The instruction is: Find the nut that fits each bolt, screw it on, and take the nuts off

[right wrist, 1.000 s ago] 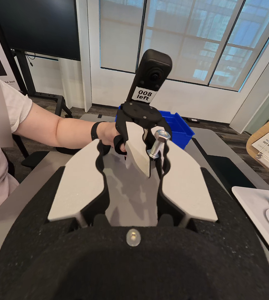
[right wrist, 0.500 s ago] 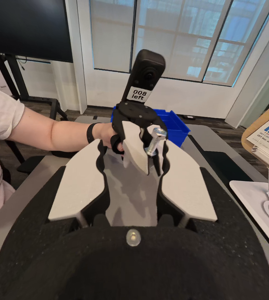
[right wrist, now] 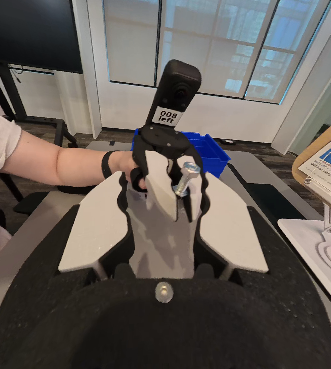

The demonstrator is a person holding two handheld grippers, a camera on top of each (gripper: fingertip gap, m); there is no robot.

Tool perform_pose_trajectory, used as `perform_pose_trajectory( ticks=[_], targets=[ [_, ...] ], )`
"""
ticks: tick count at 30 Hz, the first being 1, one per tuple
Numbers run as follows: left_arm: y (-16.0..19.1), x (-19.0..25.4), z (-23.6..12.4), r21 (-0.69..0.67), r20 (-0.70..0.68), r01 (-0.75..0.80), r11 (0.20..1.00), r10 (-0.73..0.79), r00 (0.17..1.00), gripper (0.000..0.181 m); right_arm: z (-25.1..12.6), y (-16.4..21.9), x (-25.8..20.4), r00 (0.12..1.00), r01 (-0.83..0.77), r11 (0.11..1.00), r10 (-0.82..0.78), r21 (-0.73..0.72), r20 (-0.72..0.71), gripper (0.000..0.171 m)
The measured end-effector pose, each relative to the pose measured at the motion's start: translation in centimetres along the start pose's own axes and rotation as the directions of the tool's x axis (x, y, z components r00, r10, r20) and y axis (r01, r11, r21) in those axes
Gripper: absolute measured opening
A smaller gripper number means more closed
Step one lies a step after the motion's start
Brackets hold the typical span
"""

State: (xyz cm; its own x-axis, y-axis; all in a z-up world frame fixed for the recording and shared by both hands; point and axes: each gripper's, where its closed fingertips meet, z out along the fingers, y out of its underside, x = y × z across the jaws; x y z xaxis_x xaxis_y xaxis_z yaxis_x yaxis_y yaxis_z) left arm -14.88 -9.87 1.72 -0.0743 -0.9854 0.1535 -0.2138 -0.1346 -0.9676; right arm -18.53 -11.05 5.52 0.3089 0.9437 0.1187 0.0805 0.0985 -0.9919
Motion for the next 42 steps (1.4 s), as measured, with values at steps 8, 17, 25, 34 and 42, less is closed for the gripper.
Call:
perform_pose_trajectory(
  ticks=[8,17,25,34,42],
  targets=[
    [0.2,-0.6,0.1,-0.015,0.048,-0.008,1.0,0.009,0.999,0.014,0.3,0.6,-0.5,1.0,0.016,0.999,-0.015,-0.046,0.021,0.08],
    [0.4,1.2,1.0,-0.029,-0.026,-0.045,0.999,0.045,0.999,0.014,0.5,0.2,-0.9,0.997,-0.051,0.999,0.051,-0.005,0.063,0.074],
    [-0.7,-0.5,-0.9,0.043,-0.002,0.032,0.999,-0.032,0.999,0.014,-0.7,-0.6,-0.6,0.998,-0.044,0.999,0.045,-0.011,0.052,0.062],
    [0.1,0.8,0.6,-0.012,-0.019,-0.004,1.0,0.004,1.0,0.014,0.7,0.3,-1.1,0.999,-0.018,0.998,0.019,-0.06,0.028,0.081],
    [-0.9,1.1,-0.3,0.055,-0.073,0.028,0.998,-0.023,0.997,0.014,0.0,-0.2,-0.2,0.999,-0.03,0.998,0.03,-0.048,-0.011,0.071]
  ],
)
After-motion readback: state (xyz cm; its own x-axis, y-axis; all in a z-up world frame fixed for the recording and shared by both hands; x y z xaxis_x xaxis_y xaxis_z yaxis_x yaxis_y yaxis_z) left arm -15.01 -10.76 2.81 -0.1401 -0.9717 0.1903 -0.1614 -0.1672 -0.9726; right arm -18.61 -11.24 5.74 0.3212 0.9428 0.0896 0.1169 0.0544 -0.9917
